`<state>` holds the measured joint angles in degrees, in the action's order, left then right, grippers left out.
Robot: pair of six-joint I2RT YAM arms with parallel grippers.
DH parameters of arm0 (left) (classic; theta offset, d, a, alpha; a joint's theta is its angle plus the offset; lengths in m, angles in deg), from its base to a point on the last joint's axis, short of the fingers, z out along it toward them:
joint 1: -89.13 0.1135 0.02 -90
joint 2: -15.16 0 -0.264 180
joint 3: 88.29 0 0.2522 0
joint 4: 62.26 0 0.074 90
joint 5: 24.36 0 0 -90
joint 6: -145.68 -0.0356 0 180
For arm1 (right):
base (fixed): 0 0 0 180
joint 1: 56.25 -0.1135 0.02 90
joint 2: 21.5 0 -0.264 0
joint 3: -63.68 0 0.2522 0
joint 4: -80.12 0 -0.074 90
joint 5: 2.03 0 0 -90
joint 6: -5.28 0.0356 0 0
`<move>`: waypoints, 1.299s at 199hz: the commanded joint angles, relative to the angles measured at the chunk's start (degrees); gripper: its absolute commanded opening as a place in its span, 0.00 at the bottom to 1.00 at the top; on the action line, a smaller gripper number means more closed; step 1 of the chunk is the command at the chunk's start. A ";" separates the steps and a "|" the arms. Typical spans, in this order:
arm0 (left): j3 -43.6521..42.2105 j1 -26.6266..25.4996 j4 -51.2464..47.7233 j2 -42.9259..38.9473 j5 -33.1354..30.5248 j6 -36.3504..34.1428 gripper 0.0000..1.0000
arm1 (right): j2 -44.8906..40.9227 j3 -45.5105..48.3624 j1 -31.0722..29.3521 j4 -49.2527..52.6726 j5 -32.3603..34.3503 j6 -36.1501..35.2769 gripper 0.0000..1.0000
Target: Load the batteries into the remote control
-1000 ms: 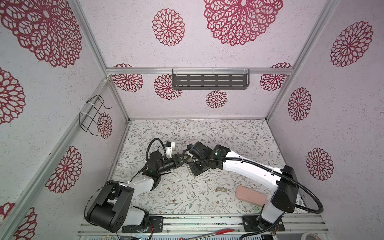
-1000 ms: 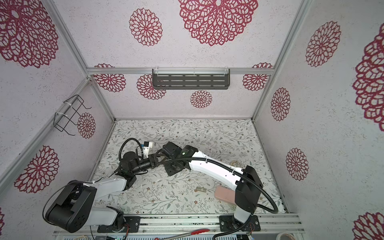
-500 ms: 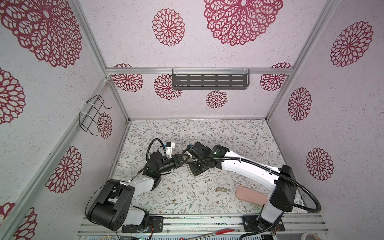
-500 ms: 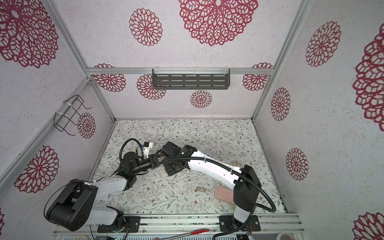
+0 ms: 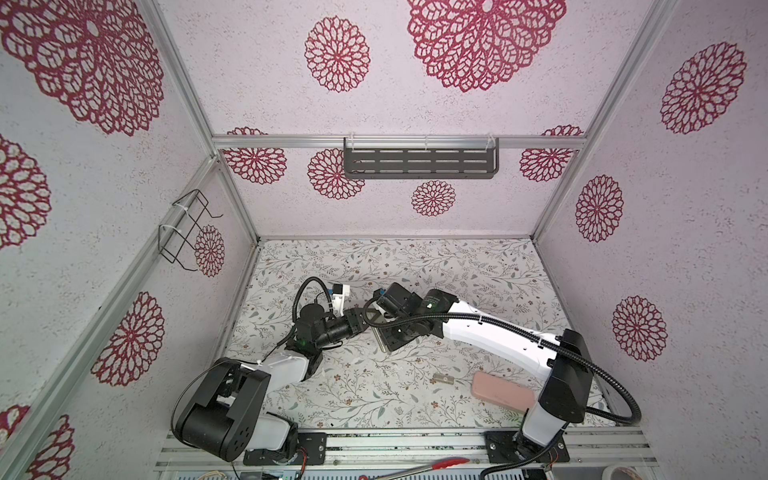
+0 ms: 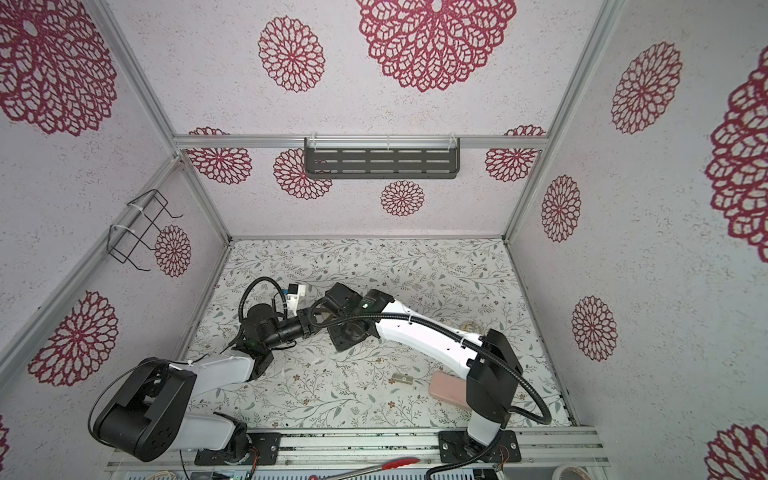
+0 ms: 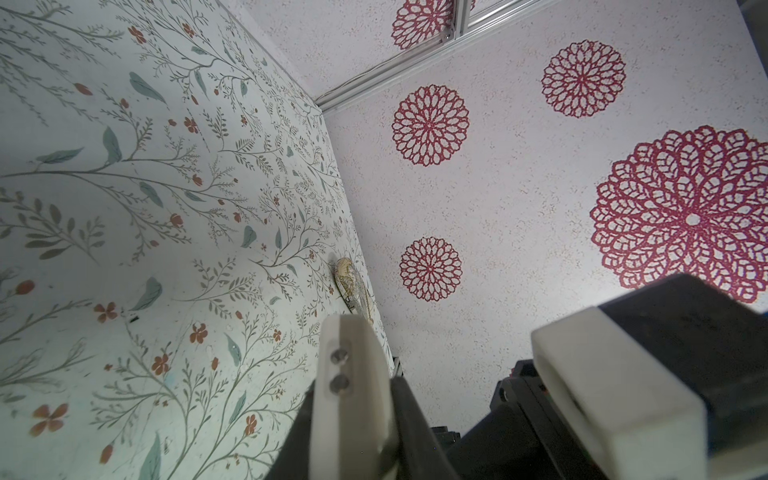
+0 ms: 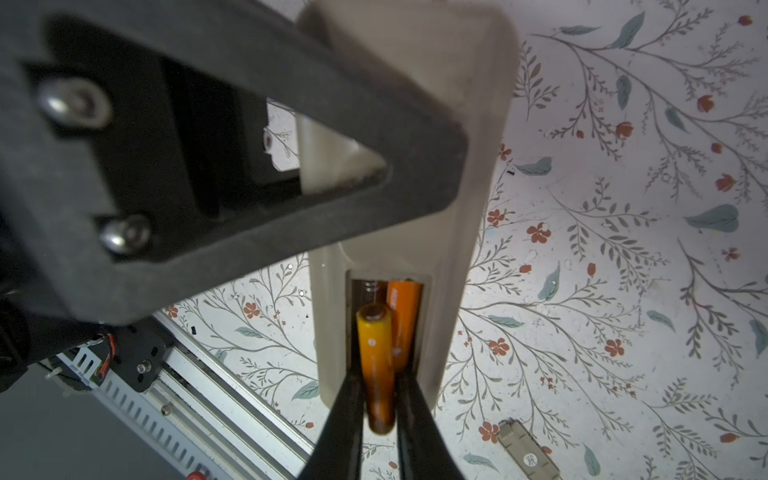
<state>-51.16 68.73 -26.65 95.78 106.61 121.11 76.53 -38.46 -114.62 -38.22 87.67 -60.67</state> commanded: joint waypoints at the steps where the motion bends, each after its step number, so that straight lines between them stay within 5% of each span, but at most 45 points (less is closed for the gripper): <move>1: -0.26 -0.68 5.05 -0.31 1.48 1.55 0.00 | 0.64 -2.15 0.66 2.01 1.20 -0.13 0.20; 200: -0.79 -0.69 6.10 0.15 1.49 1.79 0.00 | 1.63 -5.00 0.65 1.89 -0.06 -0.68 0.24; 259: -0.79 -0.69 5.75 -0.20 1.91 2.07 0.00 | 0.40 -8.77 0.63 4.01 1.34 -1.70 0.36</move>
<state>-51.99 68.47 -23.90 95.85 107.27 122.36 78.02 -44.34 -114.36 -36.29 87.69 -61.23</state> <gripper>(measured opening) 0.239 0.359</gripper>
